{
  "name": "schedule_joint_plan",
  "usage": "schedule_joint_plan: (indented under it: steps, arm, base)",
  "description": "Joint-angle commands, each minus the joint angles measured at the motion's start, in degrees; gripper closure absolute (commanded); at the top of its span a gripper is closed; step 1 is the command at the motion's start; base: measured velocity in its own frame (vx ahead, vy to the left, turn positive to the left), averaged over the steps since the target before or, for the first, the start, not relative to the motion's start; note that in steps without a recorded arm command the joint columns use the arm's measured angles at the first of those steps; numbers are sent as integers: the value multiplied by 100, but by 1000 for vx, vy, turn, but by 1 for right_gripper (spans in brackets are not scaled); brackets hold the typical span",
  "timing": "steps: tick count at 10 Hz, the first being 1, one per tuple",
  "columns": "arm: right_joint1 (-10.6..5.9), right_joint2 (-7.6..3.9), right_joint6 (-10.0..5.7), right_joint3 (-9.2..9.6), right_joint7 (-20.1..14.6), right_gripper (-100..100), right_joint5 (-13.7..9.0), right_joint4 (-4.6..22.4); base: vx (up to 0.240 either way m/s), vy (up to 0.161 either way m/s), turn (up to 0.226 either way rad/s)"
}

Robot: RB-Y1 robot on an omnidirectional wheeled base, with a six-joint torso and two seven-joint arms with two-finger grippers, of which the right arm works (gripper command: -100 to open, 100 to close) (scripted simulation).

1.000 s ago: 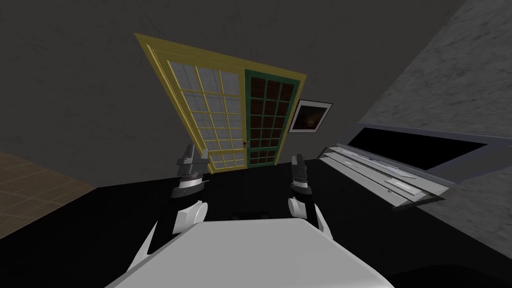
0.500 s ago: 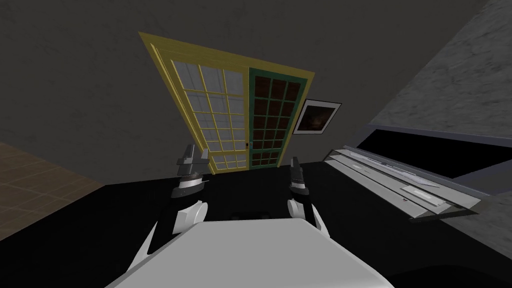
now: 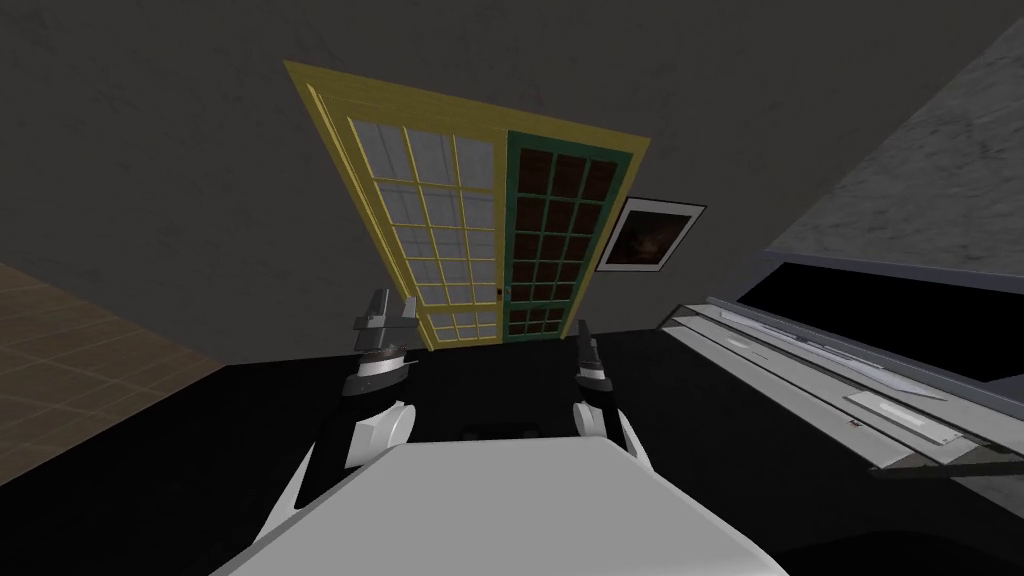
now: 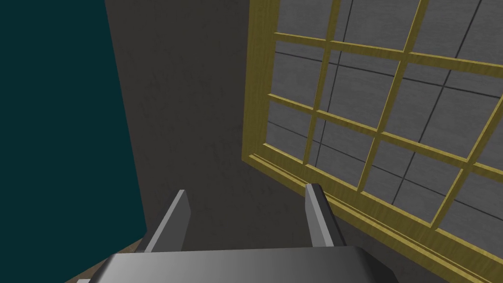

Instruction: Pull the door open

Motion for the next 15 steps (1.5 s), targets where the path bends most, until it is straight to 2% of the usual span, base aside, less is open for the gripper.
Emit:
schedule_joint_plan:
  steps: [1, 15]
  arm:
    - [-38, -35, -27, -5, 260, -100, -39, 208]
    - [-310, -242, -290, 15, 2473, -100, -343, 2056]
  base:
    - [107, 64, 70]
    - [112, 46, 73]
